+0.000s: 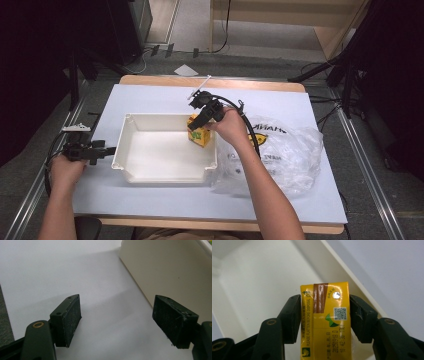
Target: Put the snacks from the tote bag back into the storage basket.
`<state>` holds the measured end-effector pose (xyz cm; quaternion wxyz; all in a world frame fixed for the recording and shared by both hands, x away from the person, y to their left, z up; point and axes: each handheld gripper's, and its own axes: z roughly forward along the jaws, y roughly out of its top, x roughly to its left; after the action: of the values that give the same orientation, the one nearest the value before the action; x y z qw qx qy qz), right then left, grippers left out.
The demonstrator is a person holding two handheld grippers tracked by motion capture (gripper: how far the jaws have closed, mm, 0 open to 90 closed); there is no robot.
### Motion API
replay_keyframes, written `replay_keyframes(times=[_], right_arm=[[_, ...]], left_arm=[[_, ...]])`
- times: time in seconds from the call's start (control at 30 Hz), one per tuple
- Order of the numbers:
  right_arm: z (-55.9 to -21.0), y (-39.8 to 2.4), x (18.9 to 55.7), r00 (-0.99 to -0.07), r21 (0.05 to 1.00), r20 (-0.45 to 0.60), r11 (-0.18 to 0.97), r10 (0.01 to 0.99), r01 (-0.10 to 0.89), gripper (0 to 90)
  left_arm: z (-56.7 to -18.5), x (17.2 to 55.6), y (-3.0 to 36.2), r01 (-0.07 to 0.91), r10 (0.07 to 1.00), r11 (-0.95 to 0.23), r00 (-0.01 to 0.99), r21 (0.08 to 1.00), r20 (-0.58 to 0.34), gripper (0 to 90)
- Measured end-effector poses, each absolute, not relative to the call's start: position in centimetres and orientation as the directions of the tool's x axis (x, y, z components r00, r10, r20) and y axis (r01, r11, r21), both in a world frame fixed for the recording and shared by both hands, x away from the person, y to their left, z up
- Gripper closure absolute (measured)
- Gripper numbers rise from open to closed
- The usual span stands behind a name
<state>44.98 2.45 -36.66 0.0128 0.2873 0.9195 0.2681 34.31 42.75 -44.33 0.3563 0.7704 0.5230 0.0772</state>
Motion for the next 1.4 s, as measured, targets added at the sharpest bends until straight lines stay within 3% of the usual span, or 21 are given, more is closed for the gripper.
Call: replay_keyframes(times=[0.4, 0.67, 0.9, 1.0, 1.4], right_arm=[[-33.8, 1.0, 43.5, -0.844, 0.554, 0.092, 0.677, 0.529, 0.484, 49.1], [-32.8, 0.9, 41.7, -0.856, 0.58, 0.085, 0.673, 0.51, 0.459, 59.4], [-34.3, 0.7, 41.2, -0.861, 0.579, 0.157, 0.662, 0.483, 0.477, 83.7], [-35.4, 0.3, 41.0, -0.849, 0.57, 0.192, 0.648, 0.493, 0.505, 89.9], [-39.0, 0.9, 40.4, -0.833, 0.519, 0.177, 0.67, 0.524, 0.531, 89.9]], left_arm=[[-44.3, 34.3, 42.7, 0.753, 0.861, -0.204, 0.443, 0.626, -0.252, 24.1], [-44.3, 34.3, 42.7, 0.751, 0.862, -0.201, 0.441, 0.629, -0.252, 24.1], [-44.3, 34.2, 42.8, 0.751, 0.861, -0.2, 0.441, 0.629, -0.253, 24.2], [-44.3, 34.3, 42.8, 0.751, 0.861, -0.201, 0.442, 0.629, -0.253, 24.2], [-44.3, 34.3, 42.7, 0.754, 0.86, -0.206, 0.444, 0.624, -0.252, 24.2]])
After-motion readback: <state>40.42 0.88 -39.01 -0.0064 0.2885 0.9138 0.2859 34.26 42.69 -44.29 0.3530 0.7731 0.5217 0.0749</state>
